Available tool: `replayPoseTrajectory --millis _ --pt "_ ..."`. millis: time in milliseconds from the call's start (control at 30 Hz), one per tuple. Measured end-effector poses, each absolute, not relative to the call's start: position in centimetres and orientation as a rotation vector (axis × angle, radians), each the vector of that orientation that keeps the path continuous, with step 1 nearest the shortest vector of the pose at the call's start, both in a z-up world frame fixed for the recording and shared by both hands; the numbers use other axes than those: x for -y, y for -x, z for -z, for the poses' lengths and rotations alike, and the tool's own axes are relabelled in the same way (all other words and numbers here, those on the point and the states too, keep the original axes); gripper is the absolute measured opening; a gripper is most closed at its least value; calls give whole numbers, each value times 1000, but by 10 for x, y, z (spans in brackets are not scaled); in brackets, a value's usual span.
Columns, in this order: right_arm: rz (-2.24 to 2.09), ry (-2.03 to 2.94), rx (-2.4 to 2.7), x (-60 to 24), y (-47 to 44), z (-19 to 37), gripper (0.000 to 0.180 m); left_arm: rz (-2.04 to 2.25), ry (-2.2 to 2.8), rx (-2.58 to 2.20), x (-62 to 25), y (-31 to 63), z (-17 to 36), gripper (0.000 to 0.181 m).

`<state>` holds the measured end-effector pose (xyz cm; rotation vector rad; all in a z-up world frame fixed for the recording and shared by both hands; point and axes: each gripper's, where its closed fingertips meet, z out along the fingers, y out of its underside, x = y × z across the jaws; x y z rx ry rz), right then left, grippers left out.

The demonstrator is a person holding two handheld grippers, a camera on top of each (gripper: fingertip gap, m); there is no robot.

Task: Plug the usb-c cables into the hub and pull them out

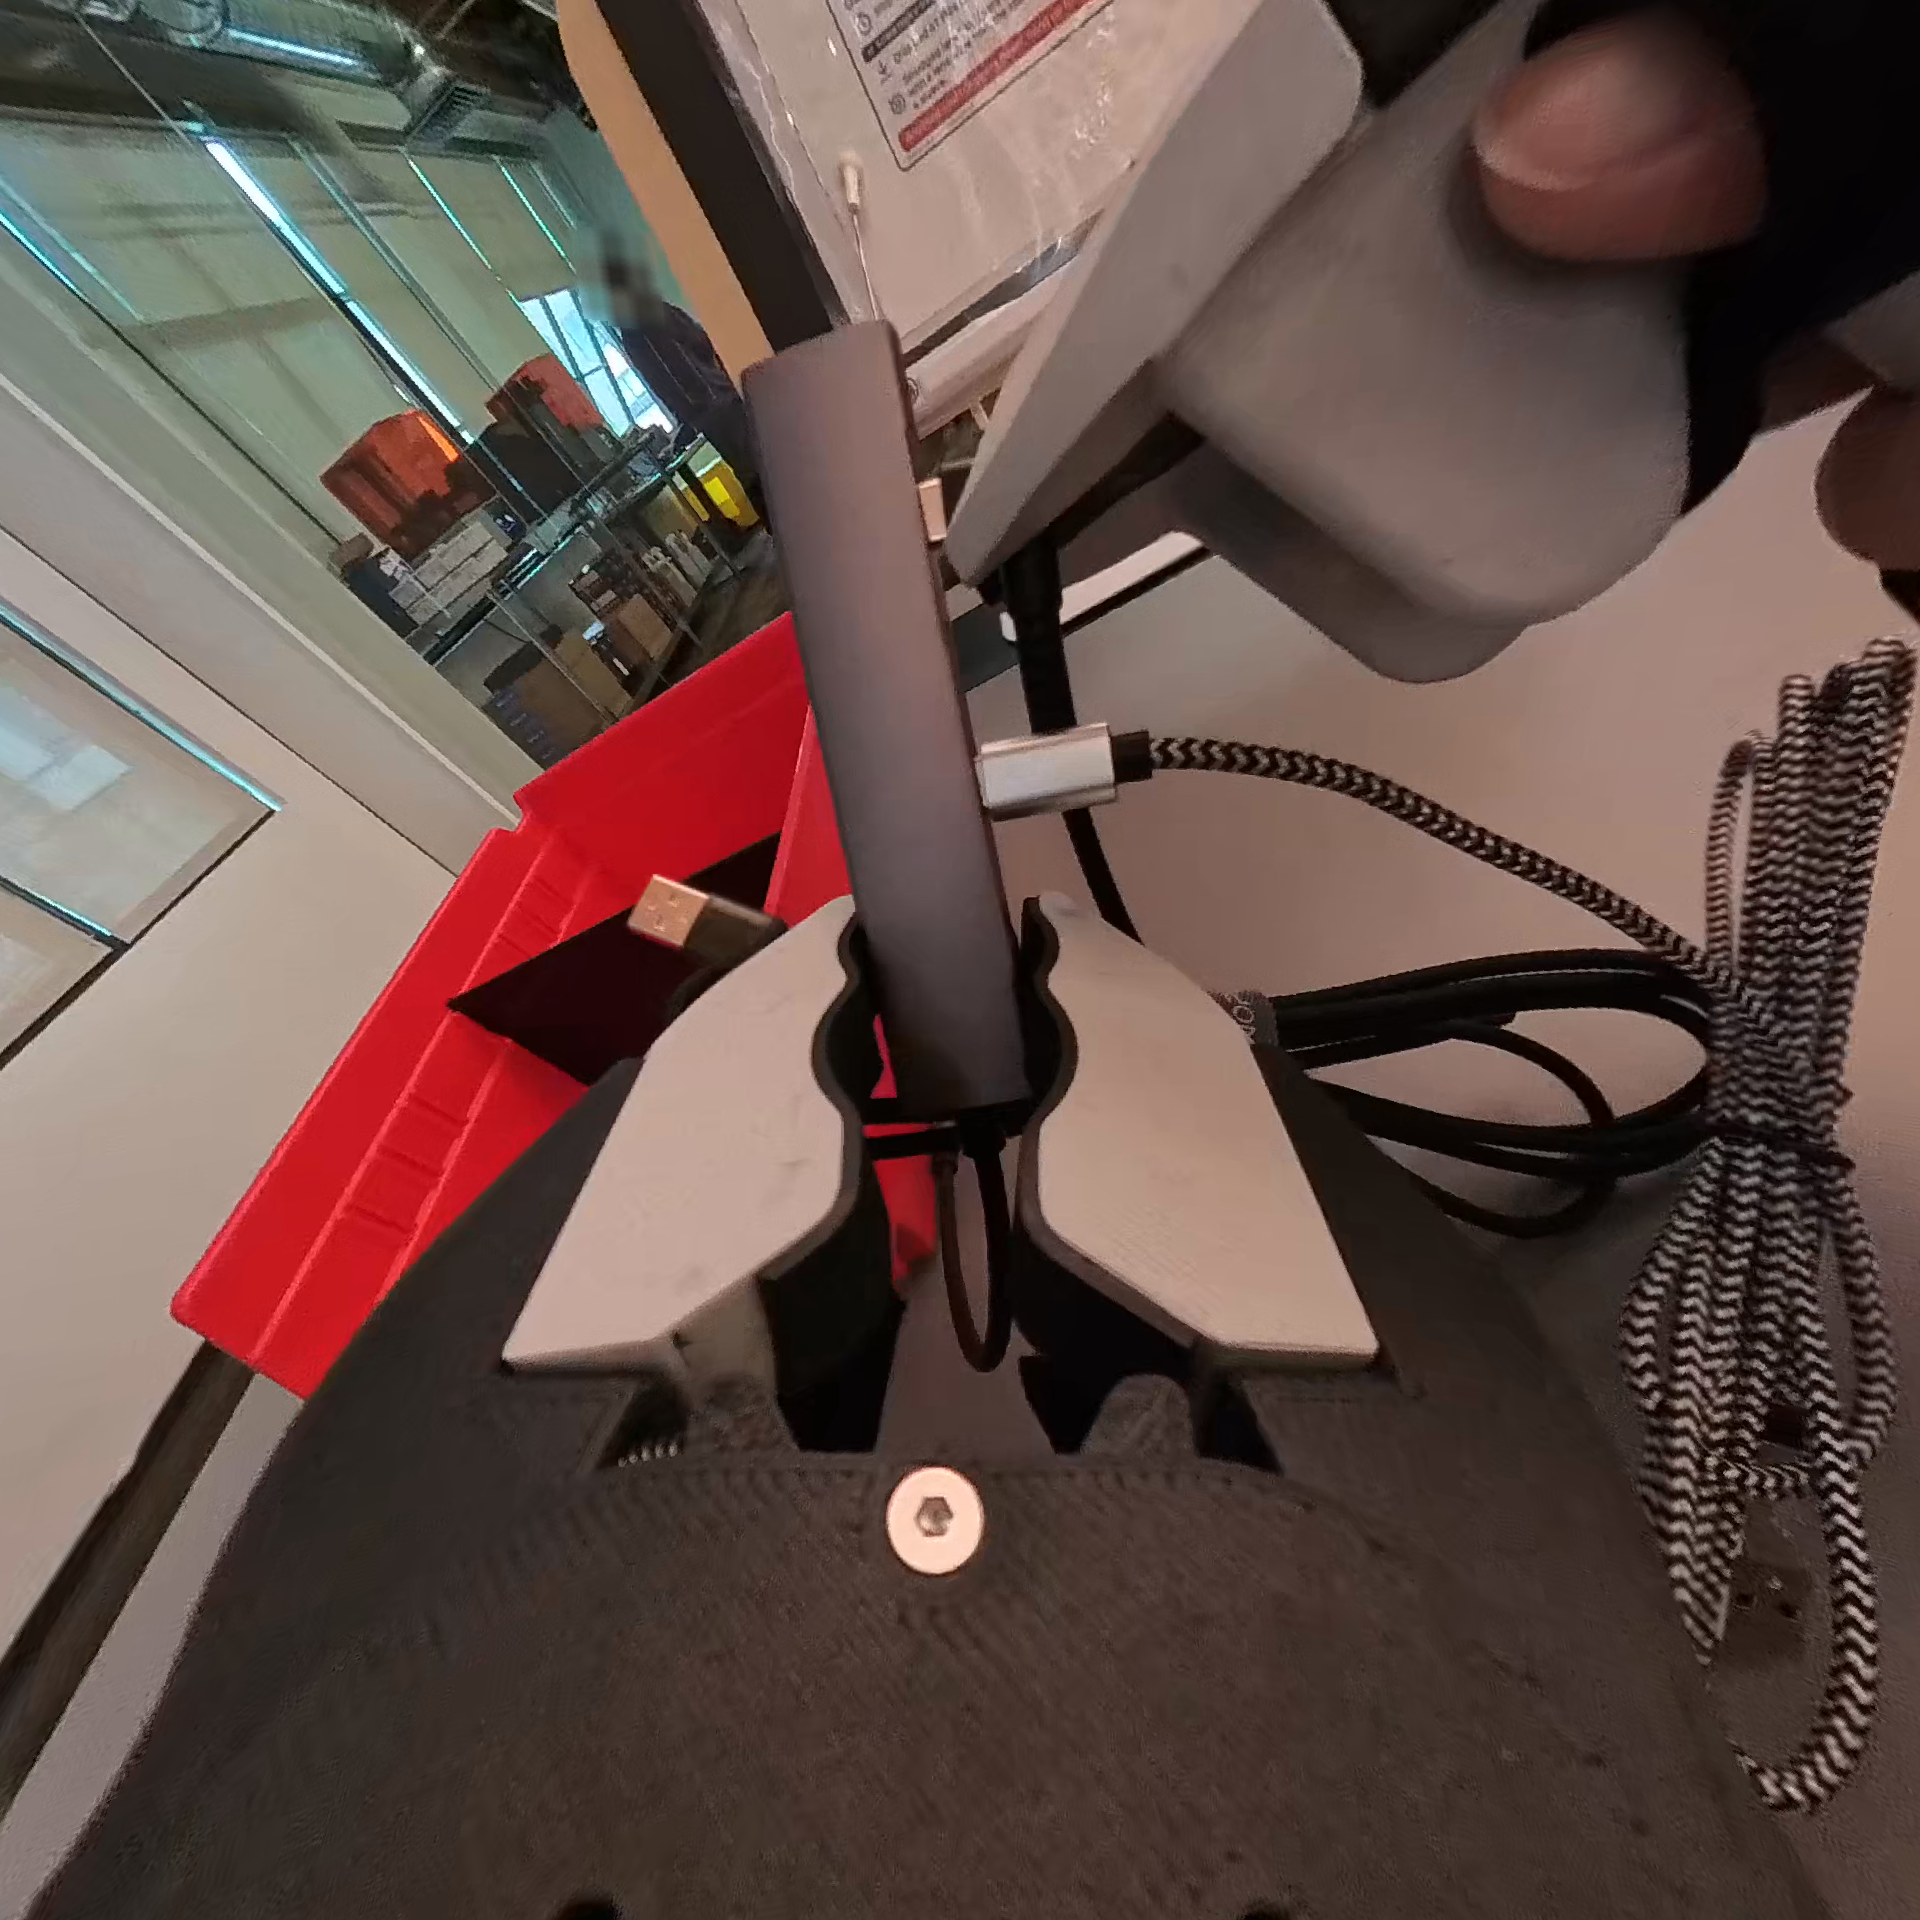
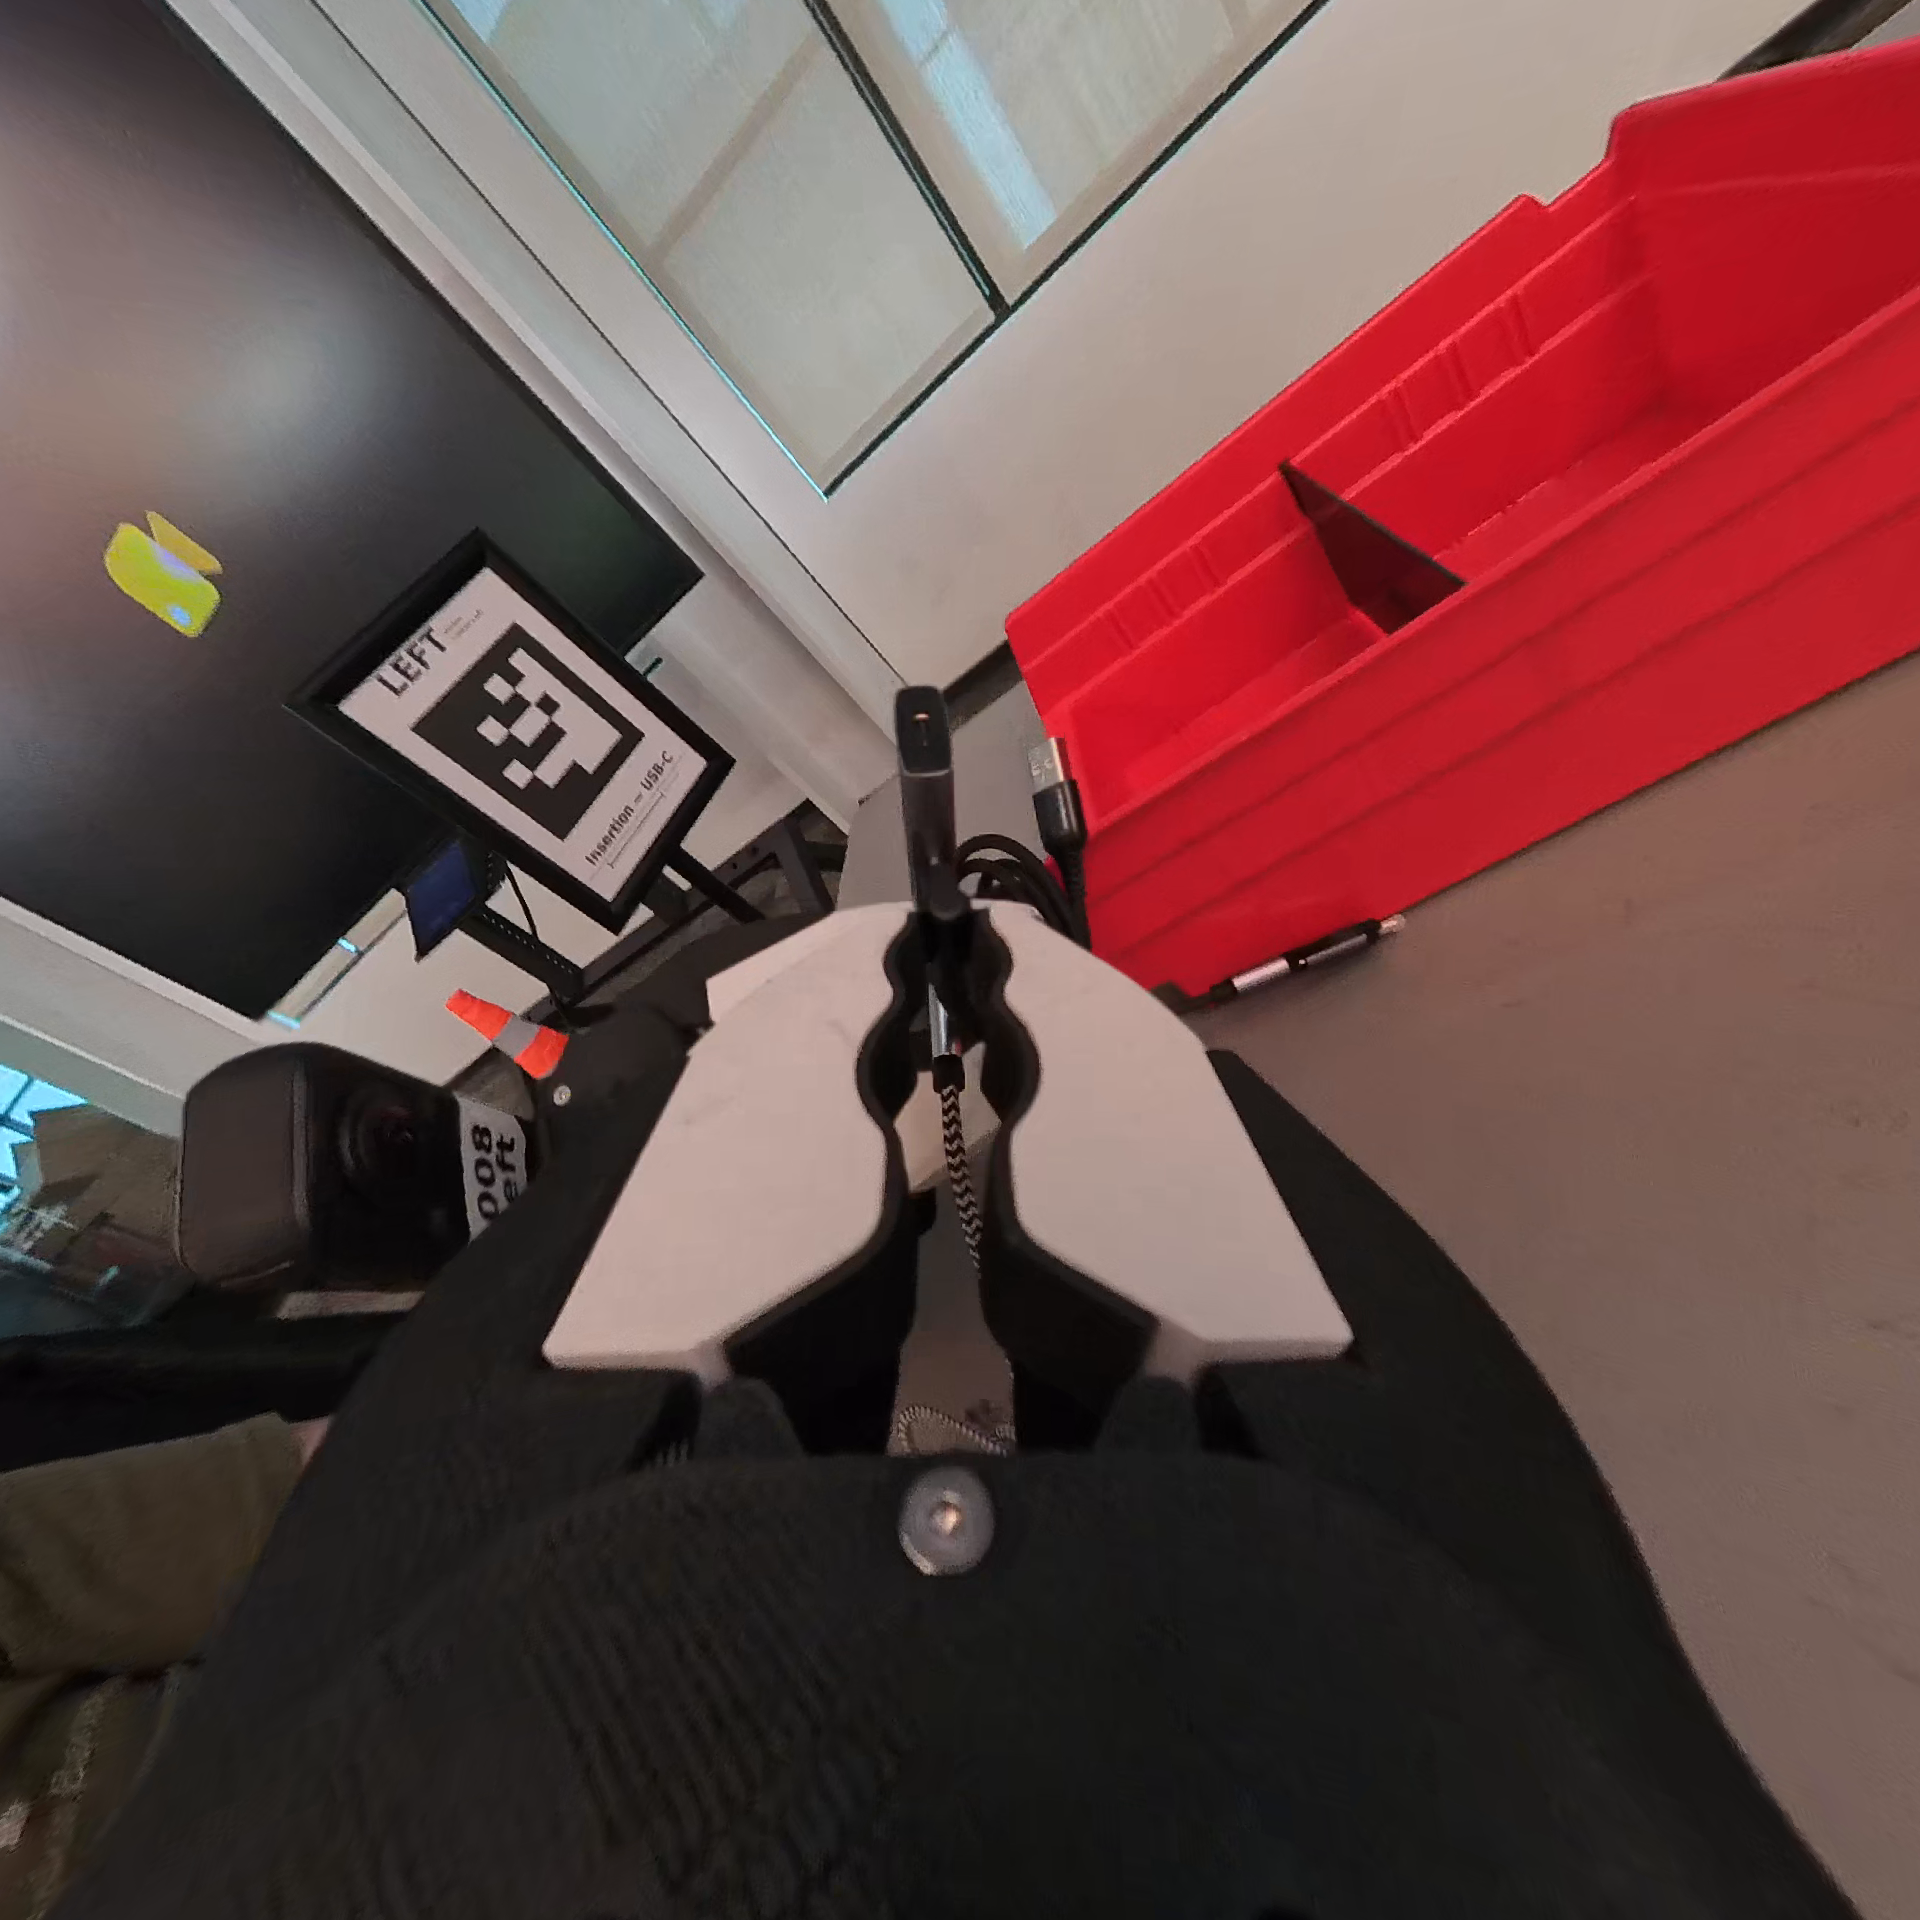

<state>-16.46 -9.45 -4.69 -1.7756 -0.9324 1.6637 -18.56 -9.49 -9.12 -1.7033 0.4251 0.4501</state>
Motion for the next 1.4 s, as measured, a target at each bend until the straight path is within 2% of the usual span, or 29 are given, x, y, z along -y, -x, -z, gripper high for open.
replayPoseTrajectory --millis 633,933,1167,1400 --pt "-1564 1802 1246 103 158 59 7 -602 1669 -655 103 186 98 26" --pt "-1616 1758 1241 112 164 54 8 -506 1607 -566 108 189 91 25" --pt "-1606 1710 1266 114 164 52 8 -624 1521 -594 101 186 87 32" --pt "-1576 1696 1339 117 164 57 8 -384 1616 -541 98 180 95 28"
